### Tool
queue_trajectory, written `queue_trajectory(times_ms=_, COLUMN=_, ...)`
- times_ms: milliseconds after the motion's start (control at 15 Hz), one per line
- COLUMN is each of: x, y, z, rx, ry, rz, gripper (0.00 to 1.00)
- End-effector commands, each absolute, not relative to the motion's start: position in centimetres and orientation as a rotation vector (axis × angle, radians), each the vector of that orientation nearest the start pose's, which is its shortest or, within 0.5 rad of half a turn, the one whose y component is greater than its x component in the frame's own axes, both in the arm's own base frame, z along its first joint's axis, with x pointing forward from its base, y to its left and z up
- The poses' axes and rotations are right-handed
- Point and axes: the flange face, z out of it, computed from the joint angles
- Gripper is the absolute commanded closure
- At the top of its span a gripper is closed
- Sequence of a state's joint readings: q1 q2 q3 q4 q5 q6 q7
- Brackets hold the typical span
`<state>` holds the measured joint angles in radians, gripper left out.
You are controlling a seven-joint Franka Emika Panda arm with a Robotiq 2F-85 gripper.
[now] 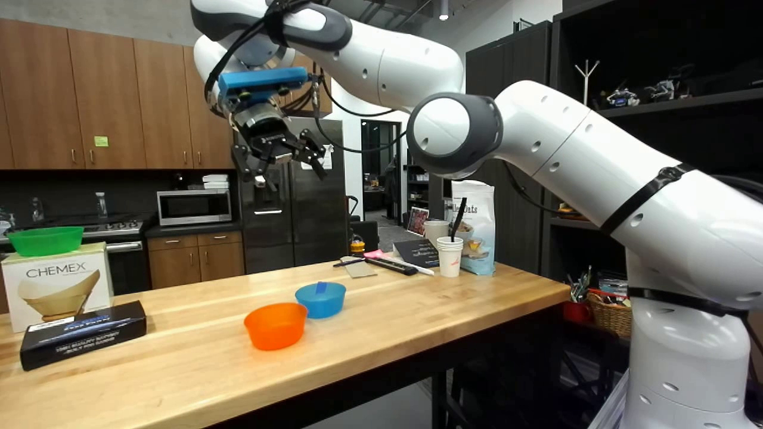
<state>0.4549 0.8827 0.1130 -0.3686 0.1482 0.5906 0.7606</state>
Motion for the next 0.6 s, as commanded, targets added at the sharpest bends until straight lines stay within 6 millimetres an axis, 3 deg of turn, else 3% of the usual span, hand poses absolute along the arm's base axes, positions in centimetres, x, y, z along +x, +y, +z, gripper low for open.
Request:
queue_trajectory(times_ms=0, x=56.6, y=32.9, z=54.8, rx=-3.146, ry=0.33, rz=0.845, gripper=0.0)
queue_trajectory(times_ms=533, x=61.2, y=34.1, z=56.3, rx=-3.2, ry=0.471, rz=0.16, gripper=0.0)
